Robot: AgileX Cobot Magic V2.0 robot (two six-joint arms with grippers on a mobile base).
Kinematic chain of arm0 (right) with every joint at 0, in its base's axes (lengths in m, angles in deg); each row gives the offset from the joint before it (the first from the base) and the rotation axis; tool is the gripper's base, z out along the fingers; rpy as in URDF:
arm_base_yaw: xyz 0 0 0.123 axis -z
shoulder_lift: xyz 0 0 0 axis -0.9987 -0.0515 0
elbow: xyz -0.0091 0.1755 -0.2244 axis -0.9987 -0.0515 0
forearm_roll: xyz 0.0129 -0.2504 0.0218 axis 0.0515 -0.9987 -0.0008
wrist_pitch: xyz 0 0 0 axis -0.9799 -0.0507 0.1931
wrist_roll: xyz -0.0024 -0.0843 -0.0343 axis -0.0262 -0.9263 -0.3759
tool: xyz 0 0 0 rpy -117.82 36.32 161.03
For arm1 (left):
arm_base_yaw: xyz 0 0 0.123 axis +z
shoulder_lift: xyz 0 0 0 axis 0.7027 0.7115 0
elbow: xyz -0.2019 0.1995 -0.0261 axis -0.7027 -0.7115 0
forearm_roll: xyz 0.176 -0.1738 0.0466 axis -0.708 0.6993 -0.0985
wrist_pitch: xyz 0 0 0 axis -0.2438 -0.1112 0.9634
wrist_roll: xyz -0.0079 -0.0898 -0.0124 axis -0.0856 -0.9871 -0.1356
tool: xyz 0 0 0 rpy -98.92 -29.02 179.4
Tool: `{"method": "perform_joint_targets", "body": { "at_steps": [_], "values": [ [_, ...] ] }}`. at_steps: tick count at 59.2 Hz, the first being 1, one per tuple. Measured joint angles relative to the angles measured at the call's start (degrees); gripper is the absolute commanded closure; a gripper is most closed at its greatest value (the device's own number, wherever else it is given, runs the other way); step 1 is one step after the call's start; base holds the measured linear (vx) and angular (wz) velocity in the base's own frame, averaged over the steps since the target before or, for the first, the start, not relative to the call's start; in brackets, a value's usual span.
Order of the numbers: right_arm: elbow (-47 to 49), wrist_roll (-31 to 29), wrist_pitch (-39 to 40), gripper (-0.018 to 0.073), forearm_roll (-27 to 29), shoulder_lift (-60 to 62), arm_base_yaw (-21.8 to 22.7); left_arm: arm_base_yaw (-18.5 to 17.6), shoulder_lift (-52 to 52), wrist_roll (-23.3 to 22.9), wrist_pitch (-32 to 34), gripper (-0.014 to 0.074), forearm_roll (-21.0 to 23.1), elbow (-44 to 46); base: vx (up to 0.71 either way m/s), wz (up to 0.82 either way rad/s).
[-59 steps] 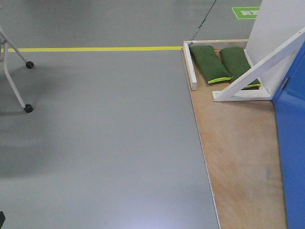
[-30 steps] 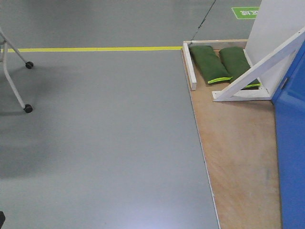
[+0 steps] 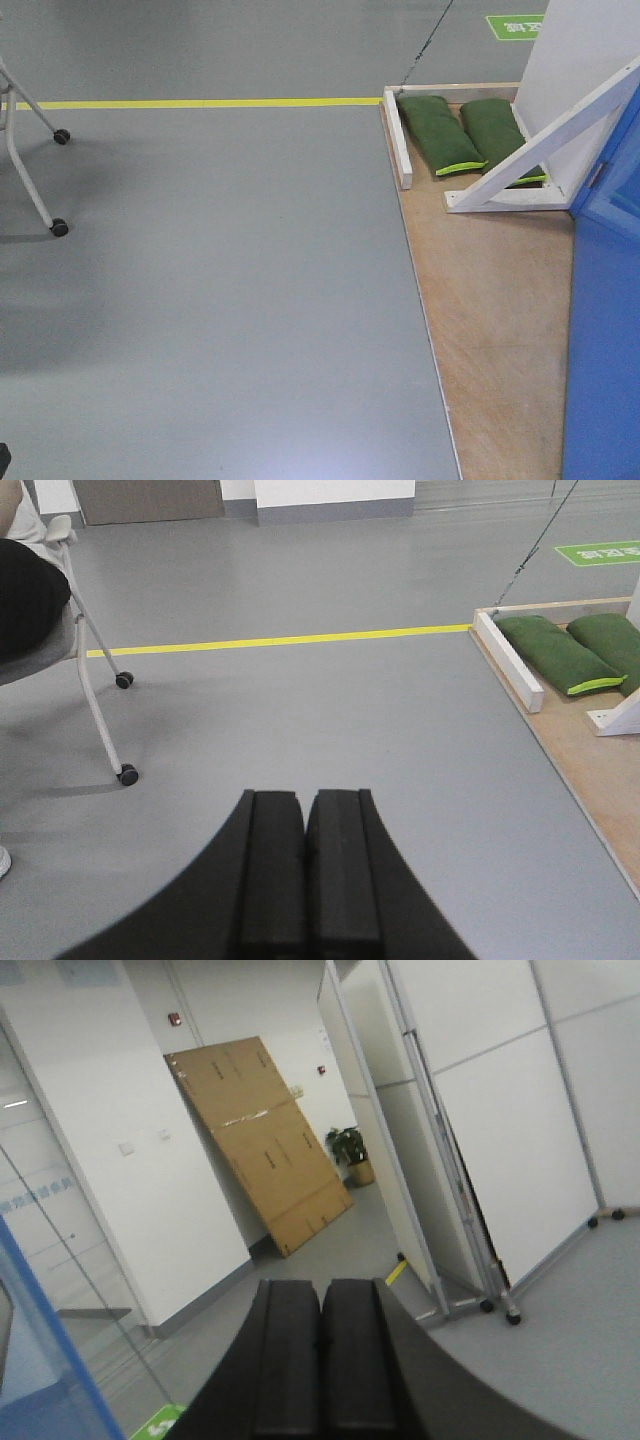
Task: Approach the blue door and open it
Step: 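Push the blue door edge with the right gripper to swing it open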
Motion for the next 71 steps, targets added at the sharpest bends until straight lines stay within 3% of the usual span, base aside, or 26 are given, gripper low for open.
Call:
{"method": "perform_joint_targets", "body": {
  "at_steps": [11, 32, 33, 62, 71],
  "values": [
    [0.0, 0.5, -4.66, 0.0564, 5.91, 0.0, -2.66, 0.0, 0.0, 0.0, 0.0, 0.0526, 0.0, 0.0, 0.0, 0.0],
    [0.0, 0.55, -6.21, 0.0564, 6.11, 0.6, -9.19, 0.0, 0.0, 0.0, 0.0, 0.0526, 0.0, 0.0, 0.0, 0.0],
    [0.0, 0.49, -10.31, 0.0564, 10.25, 1.04, -11.92, 0.0, 0.0, 0.0, 0.0, 0.0526, 0.0, 0.0, 0.0, 0.0],
    [0.0, 1.67, -12.83, 0.0564, 32.37, 1.15, -21.79, 0.0, 0.0, 0.0, 0.0, 0.0526, 0.0, 0.0, 0.0, 0.0],
    [0.0, 1.66, -17.44, 0.0564, 40.56, 1.44, -24.72, 0.0, 0.0, 0.0, 0.0, 0.0526, 0.0, 0.0, 0.0, 0.0]
  ]
}}
